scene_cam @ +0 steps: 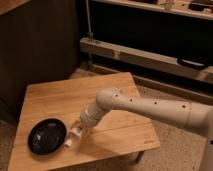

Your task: Place the bottle in the ceramic bowl

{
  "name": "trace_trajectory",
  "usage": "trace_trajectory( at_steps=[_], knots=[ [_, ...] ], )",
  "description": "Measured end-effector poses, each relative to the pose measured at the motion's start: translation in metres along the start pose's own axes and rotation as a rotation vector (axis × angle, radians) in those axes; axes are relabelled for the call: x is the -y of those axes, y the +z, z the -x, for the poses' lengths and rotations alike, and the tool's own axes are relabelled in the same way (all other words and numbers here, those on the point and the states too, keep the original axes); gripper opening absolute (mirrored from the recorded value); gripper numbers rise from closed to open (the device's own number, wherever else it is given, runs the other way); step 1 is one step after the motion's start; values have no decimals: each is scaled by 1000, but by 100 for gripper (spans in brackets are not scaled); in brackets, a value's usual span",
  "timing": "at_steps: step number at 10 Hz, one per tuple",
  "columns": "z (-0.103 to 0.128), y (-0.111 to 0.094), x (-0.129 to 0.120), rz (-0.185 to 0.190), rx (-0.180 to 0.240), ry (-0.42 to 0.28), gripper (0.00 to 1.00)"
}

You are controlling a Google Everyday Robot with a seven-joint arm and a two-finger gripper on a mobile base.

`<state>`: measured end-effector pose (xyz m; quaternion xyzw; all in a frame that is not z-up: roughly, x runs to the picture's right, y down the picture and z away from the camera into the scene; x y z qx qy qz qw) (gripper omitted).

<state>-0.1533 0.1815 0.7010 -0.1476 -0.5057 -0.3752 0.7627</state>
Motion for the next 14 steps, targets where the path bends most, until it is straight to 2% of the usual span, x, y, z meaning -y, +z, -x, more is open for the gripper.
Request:
trace_trajectory(
  at_steps=[1, 4, 5, 6, 9, 11, 14],
  knots=[
    [5, 3, 9, -13, 22, -30, 0],
    [20, -3, 32, 15, -17, -123, 0],
    [23, -5, 38, 18, -23, -139, 0],
    [31, -7, 45, 15, -18, -185, 0],
    [55, -2, 61, -30, 64, -299, 0],
    [66, 3, 69, -66, 126, -347, 0],
    [88, 20, 79, -72, 198, -406, 0]
  ],
)
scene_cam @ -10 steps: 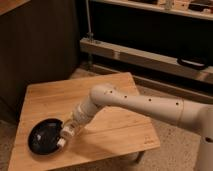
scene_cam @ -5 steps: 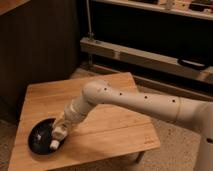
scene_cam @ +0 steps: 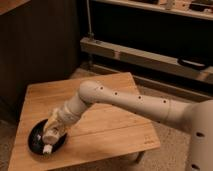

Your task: Place the bottle in the ceramic bowl

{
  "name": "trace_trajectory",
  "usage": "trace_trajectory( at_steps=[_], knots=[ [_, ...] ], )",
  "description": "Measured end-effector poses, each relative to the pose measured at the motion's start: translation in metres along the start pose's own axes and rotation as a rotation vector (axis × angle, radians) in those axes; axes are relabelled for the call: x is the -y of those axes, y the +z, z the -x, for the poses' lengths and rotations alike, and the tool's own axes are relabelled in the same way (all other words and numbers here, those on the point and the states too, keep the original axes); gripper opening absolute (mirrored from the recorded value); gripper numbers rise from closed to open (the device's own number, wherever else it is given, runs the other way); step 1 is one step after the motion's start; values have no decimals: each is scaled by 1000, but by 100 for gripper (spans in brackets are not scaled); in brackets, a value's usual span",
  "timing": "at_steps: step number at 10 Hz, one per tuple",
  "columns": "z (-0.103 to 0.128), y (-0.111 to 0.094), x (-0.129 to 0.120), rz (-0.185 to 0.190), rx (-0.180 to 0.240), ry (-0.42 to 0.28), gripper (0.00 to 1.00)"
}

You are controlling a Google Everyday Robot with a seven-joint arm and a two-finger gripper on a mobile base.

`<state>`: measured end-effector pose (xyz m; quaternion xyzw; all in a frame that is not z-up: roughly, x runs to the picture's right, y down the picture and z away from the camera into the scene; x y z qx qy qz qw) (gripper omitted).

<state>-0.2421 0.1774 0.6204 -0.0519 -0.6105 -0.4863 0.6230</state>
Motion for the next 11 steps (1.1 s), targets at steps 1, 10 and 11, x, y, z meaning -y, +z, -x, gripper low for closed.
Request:
trace_trajectory(
  at_steps=[1, 10, 11],
  knots=[
    [5, 9, 6, 5, 21, -18, 0],
    [13, 84, -19, 178, 128, -20, 0],
    [12, 86, -21, 192, 127, -18, 0]
  ],
)
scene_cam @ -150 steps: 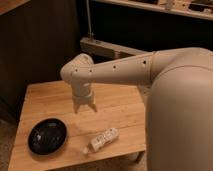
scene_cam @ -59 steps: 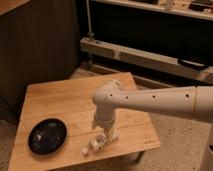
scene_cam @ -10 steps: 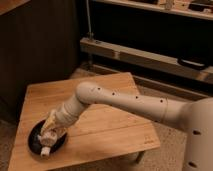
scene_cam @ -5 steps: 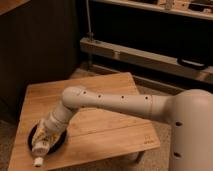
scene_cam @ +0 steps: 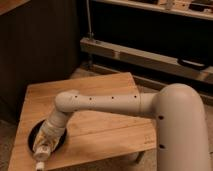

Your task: Place the bottle in the ceramic bowl

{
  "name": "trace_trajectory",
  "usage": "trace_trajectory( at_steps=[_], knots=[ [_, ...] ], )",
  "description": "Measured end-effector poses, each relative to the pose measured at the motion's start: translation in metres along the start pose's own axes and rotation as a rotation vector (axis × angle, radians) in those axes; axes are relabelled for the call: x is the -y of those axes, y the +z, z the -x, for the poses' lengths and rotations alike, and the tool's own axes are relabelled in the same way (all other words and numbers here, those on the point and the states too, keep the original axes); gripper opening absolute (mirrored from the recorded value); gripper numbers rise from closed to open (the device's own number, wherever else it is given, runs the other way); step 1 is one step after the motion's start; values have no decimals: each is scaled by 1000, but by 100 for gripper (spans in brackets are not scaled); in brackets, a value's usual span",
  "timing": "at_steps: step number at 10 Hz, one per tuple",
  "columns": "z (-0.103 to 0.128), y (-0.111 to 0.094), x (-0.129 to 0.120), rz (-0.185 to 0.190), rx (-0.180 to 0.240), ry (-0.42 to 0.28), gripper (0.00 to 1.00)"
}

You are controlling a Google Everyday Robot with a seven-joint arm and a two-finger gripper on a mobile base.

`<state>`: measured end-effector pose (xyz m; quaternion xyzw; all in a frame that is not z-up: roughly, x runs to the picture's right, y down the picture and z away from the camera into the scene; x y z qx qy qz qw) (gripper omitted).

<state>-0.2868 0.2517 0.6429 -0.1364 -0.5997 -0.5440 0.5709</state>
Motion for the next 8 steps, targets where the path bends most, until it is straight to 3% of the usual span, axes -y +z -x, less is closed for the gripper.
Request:
trace_trajectory(
  at_steps=[3, 5, 8],
  knots=[
    [-6, 15, -7, 45, 5, 22, 26],
    [-10, 24, -14, 60, 10, 45, 49],
    [-13, 25, -19, 56, 3, 86, 77]
  ],
)
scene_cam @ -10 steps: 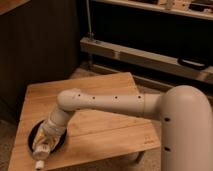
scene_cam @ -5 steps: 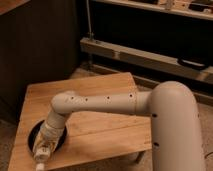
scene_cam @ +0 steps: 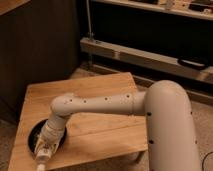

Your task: Place the bottle in the ceramic bowl

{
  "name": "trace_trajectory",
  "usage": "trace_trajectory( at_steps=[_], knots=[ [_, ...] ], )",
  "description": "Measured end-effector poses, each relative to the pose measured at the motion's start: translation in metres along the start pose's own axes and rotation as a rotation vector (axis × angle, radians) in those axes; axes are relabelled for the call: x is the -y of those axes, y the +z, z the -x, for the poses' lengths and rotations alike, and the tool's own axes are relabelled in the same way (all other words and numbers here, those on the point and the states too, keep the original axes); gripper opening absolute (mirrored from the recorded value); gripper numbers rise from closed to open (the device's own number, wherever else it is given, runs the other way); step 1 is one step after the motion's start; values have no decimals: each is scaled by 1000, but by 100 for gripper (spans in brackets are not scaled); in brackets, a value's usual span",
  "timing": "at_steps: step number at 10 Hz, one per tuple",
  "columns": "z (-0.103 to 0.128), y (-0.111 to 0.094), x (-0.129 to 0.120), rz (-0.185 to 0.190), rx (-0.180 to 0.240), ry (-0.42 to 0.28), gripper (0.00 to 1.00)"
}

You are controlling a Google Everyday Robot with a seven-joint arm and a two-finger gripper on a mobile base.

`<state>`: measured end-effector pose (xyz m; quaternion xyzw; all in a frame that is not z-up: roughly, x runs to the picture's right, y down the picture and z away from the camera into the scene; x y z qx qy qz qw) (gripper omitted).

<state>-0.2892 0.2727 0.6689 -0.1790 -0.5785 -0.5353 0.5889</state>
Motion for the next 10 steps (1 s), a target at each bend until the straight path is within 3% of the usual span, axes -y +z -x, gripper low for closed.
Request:
trace_trajectory(
  at_steps=[10],
  knots=[
    [1, 1, 1, -1, 2, -1, 79]
  ],
)
